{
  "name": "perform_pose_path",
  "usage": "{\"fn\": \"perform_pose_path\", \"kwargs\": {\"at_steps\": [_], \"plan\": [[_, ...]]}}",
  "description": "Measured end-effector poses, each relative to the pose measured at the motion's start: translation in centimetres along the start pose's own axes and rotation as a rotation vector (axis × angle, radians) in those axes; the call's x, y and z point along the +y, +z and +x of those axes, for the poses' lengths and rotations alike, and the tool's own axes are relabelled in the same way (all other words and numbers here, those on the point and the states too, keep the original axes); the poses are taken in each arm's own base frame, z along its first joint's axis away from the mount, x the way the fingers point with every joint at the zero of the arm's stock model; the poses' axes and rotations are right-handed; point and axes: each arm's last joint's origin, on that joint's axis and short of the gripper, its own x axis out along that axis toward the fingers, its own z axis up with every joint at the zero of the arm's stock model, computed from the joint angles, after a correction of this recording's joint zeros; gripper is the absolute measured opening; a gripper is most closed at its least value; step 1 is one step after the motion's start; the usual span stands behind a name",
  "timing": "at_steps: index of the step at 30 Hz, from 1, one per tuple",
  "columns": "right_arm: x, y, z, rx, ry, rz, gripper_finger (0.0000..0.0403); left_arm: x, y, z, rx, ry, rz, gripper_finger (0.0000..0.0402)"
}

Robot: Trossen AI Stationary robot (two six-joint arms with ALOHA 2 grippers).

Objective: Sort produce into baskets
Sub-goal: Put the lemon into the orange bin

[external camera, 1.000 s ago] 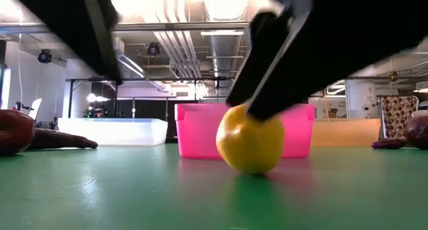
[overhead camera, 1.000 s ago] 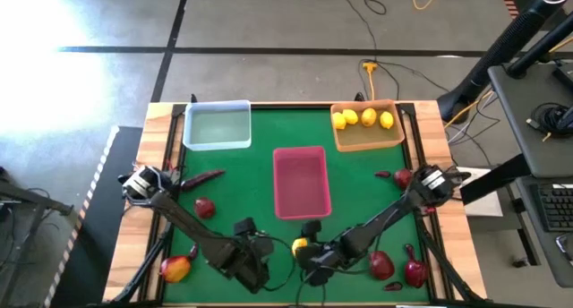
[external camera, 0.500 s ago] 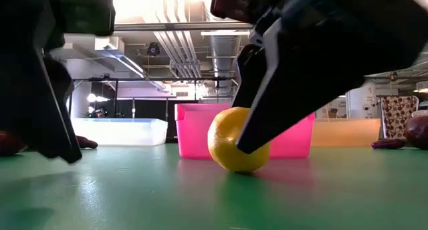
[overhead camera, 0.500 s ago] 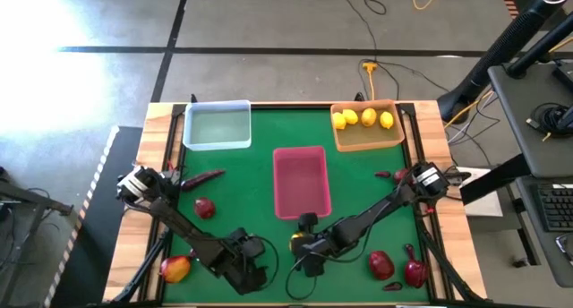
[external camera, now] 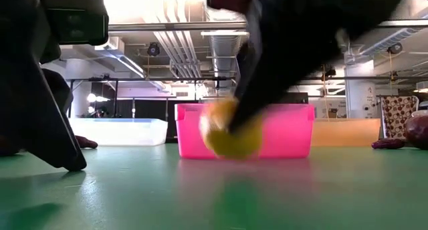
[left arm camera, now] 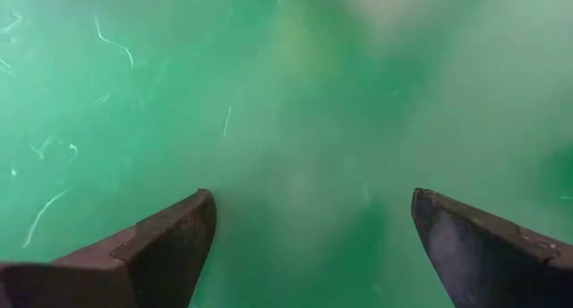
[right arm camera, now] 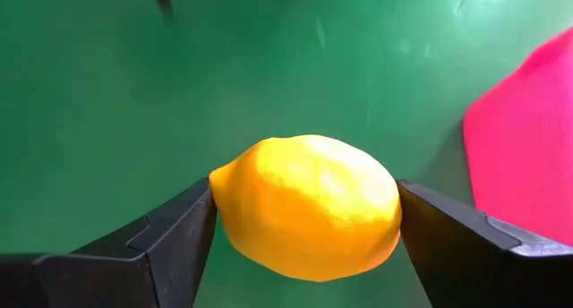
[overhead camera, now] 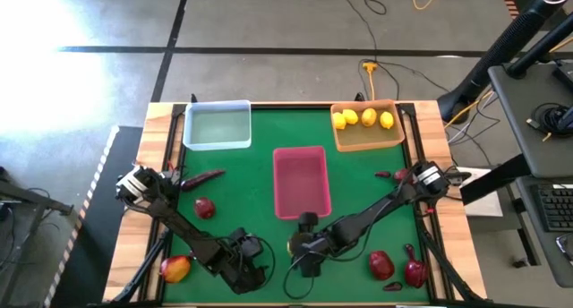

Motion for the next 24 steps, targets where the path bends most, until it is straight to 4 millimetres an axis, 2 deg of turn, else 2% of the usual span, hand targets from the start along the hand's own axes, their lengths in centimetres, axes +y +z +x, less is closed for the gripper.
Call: {"fn": "perform_pose_path", "kwargs": {"at_steps": [4, 6, 9, 12, 17, 20, 24], "plan": [[-0.1, 2.9, -3.9, -0.071, 0.026, 0.077, 0.0307, 0.1, 0.0, 0.1, -0.020, 0.017, 0.019, 0.0359], [-0.5, 3.8, -6.3, -0.070, 0.021, 0.096, 0.0306, 0.2, 0.0, 0.1, -0.021, 0.019, 0.045, 0.0359], [-2.5, 4.3, -10.0, -0.047, -0.071, 0.140, 0.0306, 0.2, 0.0, 0.2, -0.023, 0.023, 0.104, 0.0359], [-6.5, 3.5, -13.1, 0.019, -0.275, 0.237, 0.0306, 0.3, 0.2, 0.3, -0.031, 0.030, 0.161, 0.0359], [-14.7, 0.8, -16.0, 0.161, -0.564, 0.563, 0.0306, 1.0, 0.4, -0.3, -0.004, 0.082, 0.219, 0.0359], [-19.3, -1.1, -16.9, 0.171, -0.690, 0.747, 0.0306, 1.2, 0.5, -1.1, 0.008, 0.100, 0.237, 0.0359], [-24.7, -3.8, -16.4, 0.161, -0.784, 0.975, 0.0306, 1.6, -0.5, -2.0, 0.048, 0.125, 0.248, 0.0359]]}}
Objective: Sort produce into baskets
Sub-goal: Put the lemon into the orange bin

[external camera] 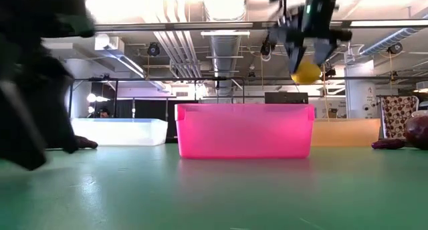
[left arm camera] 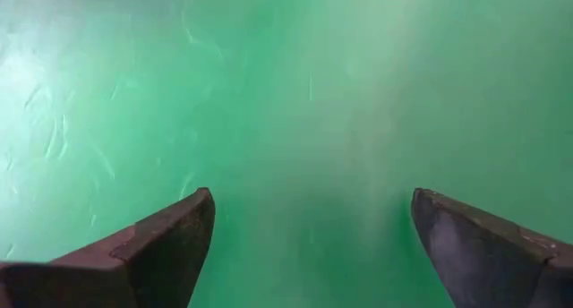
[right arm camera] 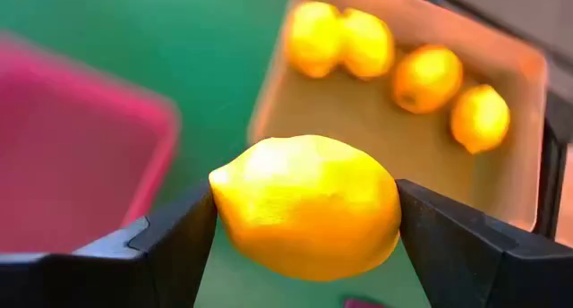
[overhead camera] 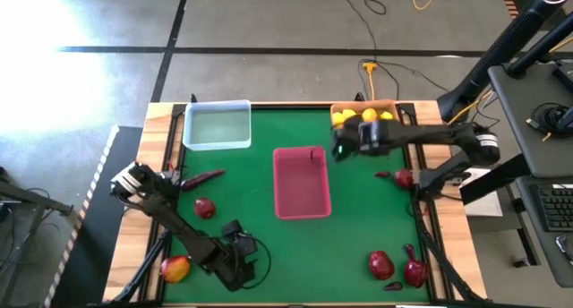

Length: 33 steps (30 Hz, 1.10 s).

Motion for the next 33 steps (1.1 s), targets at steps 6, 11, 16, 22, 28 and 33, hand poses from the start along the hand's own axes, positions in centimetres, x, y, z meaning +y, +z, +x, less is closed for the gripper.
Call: {"fn": "perform_pose_path", "kwargs": {"at_steps": [6, 11, 16, 22, 28, 33], "plan": [[-3.2, 2.9, 6.2, 0.043, 0.015, 0.175, 0.0306, 1.4, -0.7, -0.7, 0.005, -0.006, -0.033, 0.0359], [-5.1, 4.0, 10.6, 0.071, 0.054, 0.254, 0.0306, 3.7, -1.2, -1.1, 0.017, 0.012, -0.112, 0.0359], [-5.6, 3.6, 12.6, 0.101, 0.069, 0.270, 0.0314, 5.8, -0.9, -1.5, 0.017, 0.028, -0.236, 0.0359], [-5.3, 3.1, 13.7, 0.131, 0.051, 0.239, 0.0339, 7.2, -0.3, -2.0, 0.016, 0.029, -0.281, 0.0359], [-5.2, 3.0, 14.2, 0.137, 0.037, 0.227, 0.0352, 9.3, 0.3, -4.8, -0.068, 0.024, -0.287, 0.0359], [-4.9, 3.1, 14.5, 0.131, 0.065, 0.181, 0.0353, 11.0, 1.1, -7.1, -0.184, 0.032, -0.320, 0.0359]]}}
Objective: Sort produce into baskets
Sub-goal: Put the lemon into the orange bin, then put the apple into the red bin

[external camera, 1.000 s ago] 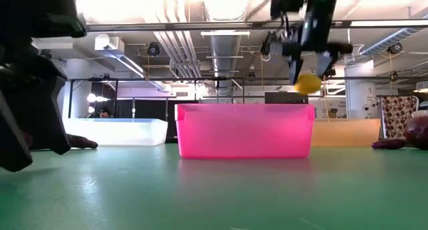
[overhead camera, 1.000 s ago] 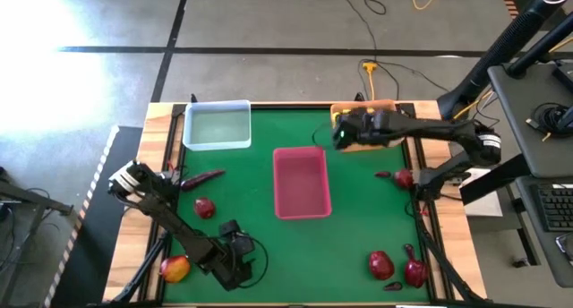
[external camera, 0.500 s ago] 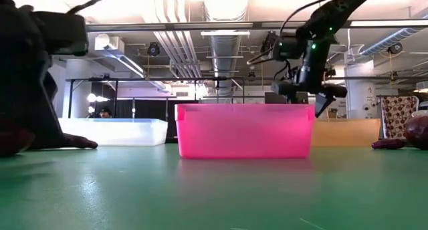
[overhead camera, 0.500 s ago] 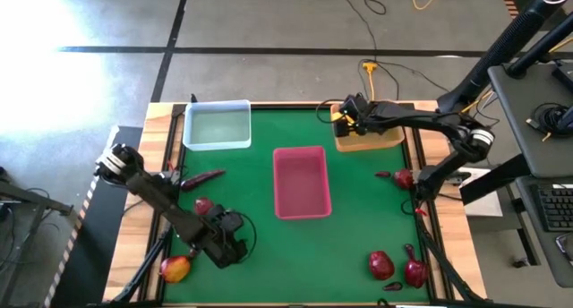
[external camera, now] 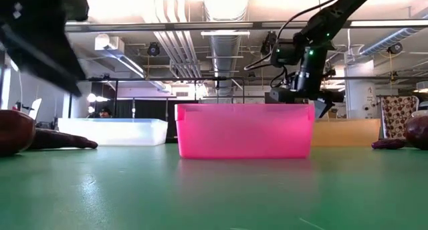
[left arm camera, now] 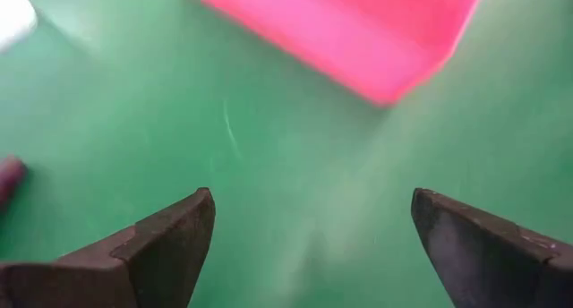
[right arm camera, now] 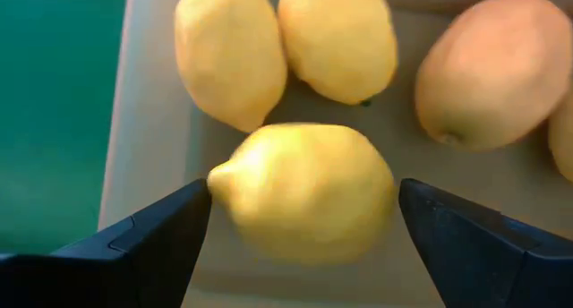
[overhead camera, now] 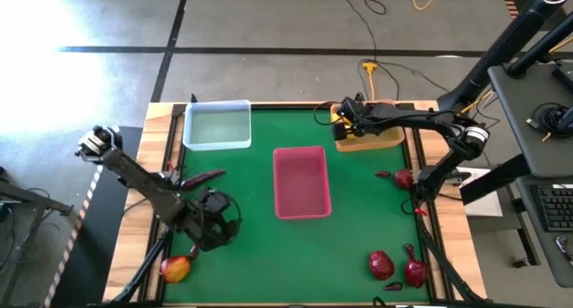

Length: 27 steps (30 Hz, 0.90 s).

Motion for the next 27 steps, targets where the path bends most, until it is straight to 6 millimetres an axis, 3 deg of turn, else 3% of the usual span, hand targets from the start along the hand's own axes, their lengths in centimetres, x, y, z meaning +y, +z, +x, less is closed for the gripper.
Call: {"fn": "perform_pose_path", "kwargs": {"at_steps": [4, 7, 10, 14, 19, 23, 27], "plan": [[0.1, -0.1, 0.4, 0.028, 0.004, 0.004, 0.0360, -0.1, 2.5, -2.4, -0.234, -0.032, -0.090, 0.0359], [0.2, 0.4, -0.6, 0.041, 0.017, 0.024, 0.0363, -0.5, 4.2, -4.1, -0.285, -0.101, -0.075, 0.0359], [0.6, 0.9, -3.1, 0.016, 0.017, 0.016, 0.0363, -0.7, 5.3, -5.6, -0.258, -0.144, -0.013, 0.0361], [2.3, 0.1, -7.1, -0.037, 0.102, -0.057, 0.0363, 0.6, 5.5, -6.9, -0.050, -0.100, 0.059, 0.0366], [5.5, -4.2, -12.1, -0.139, 0.262, -0.123, 0.0364, 2.3, 3.8, -6.8, 0.333, 0.023, 0.144, 0.0366], [7.5, -8.9, -15.5, -0.226, 0.367, -0.148, 0.0364, 3.0, 3.2, -6.5, 0.448, 0.096, 0.320, 0.0367], [8.6, -13.2, -17.7, -0.311, 0.426, -0.134, 0.0364, 2.4, 3.0, -6.2, 0.613, -0.065, 0.481, 0.0372]]}}
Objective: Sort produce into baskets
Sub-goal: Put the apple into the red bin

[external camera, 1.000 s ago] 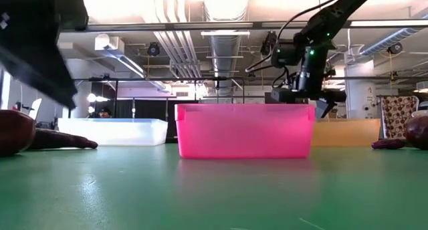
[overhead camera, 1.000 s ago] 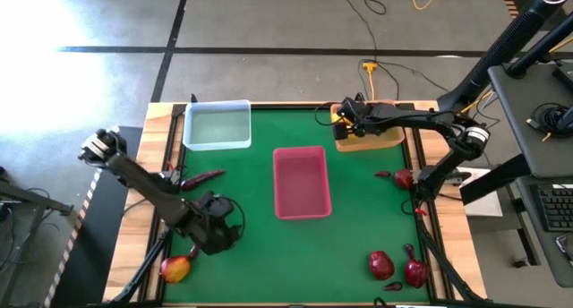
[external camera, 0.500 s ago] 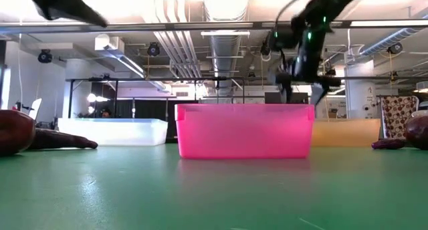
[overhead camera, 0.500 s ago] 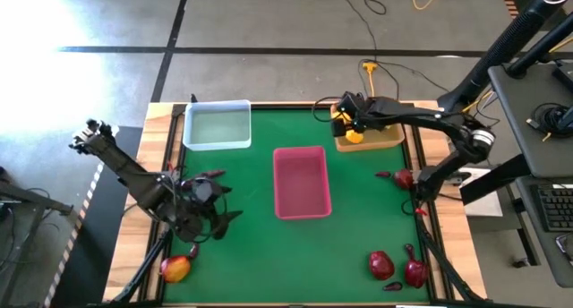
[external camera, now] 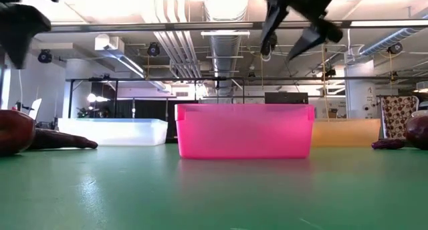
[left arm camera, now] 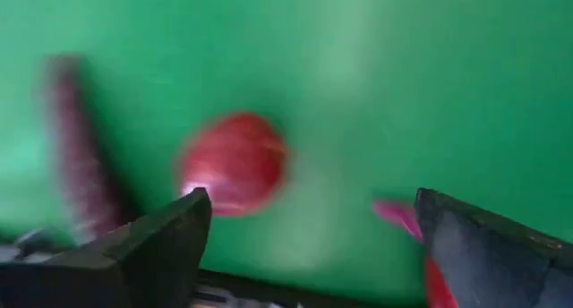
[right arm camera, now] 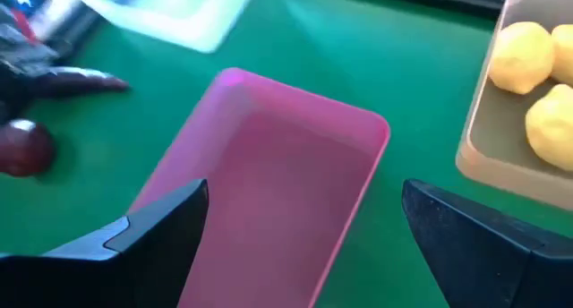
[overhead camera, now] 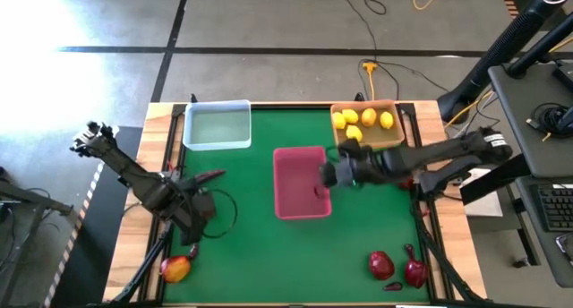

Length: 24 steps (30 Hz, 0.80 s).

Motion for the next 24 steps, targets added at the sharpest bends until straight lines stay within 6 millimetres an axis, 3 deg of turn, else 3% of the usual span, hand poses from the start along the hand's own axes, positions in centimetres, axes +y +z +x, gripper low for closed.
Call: {"fn": "perform_pose_path", "kwargs": {"at_steps": [5, 11, 19, 24], "plan": [[3.3, -3.5, -3.4, -0.052, 0.074, -0.047, 0.0364, -0.7, -0.6, 0.2, 0.050, -0.029, 0.364, 0.0383], [6.6, -6.1, -6.0, 0.003, 0.107, -0.088, 0.0364, 0.9, -0.4, 2.0, 0.099, 0.052, 0.547, 0.0397], [8.7, -6.8, -5.7, 0.024, 0.020, -0.151, 0.0364, 2.1, -0.2, 6.6, 0.186, 0.112, 0.641, 0.0398], [9.2, -6.6, -5.3, 0.020, 0.015, -0.179, 0.0364, 1.2, 0.8, 8.5, 0.193, 0.143, 0.694, 0.0398]]}}
